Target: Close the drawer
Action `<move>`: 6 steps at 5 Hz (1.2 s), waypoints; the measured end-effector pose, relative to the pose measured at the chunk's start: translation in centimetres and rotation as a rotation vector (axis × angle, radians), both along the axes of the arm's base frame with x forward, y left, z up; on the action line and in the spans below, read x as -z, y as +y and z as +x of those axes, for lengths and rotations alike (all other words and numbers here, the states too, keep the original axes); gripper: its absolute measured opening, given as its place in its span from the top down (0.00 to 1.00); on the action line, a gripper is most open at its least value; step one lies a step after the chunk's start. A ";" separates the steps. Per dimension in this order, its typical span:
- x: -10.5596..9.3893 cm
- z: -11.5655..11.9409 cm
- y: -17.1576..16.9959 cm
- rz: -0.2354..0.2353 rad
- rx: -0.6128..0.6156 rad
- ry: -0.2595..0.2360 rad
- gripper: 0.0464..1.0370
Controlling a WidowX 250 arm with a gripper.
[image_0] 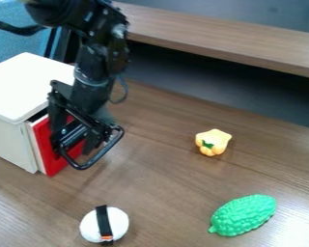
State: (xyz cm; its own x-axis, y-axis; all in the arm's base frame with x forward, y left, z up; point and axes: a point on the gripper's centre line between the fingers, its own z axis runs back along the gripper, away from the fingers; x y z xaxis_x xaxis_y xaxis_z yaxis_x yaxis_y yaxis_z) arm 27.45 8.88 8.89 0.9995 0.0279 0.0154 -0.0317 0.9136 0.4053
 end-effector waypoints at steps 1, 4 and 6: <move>-0.2 -0.1 0.1 0.058 -0.001 0.015 0.04; 0.7 -0.3 0.6 0.089 -0.001 0.040 0.04; 1.2 -0.8 2.4 0.109 -0.039 0.062 0.04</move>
State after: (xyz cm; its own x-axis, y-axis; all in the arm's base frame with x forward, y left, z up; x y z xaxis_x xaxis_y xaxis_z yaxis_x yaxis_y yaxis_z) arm 26.68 11.25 7.65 0.9969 0.0678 -0.0411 -0.0378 0.8624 0.5048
